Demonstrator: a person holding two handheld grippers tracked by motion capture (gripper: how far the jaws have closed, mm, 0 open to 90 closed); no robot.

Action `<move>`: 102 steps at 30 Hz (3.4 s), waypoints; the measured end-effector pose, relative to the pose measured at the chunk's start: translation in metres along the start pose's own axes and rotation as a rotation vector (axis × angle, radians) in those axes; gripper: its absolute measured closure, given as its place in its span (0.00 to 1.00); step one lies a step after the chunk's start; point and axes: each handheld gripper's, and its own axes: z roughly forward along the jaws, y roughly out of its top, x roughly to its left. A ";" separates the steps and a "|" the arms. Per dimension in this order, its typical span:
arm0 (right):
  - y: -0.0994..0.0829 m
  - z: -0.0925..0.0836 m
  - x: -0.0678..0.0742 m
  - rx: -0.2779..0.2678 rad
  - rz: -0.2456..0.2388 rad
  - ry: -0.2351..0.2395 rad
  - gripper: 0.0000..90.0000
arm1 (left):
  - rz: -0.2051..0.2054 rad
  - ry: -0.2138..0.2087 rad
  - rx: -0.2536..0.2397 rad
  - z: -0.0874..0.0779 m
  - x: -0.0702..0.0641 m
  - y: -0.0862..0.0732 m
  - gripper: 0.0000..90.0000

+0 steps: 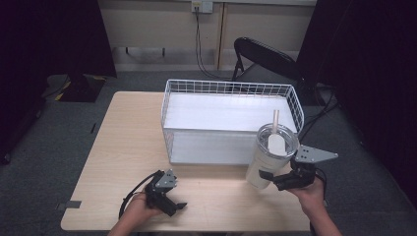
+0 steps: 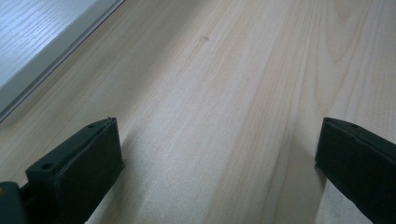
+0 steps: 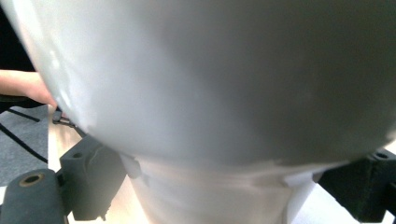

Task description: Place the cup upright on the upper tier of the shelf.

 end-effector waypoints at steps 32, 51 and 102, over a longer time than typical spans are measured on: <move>0.055 -0.010 -0.006 -0.013 -0.003 0.036 0.11 | 0.000 0.000 0.000 0.000 0.000 0.000 0.00; 0.097 -0.006 -0.005 -0.021 -0.012 0.061 0.12 | -0.001 0.000 0.000 0.000 0.000 0.000 0.00; 0.167 0.014 -0.021 -0.025 -0.007 0.032 0.12 | 0.004 -0.001 0.001 0.000 0.000 0.000 0.00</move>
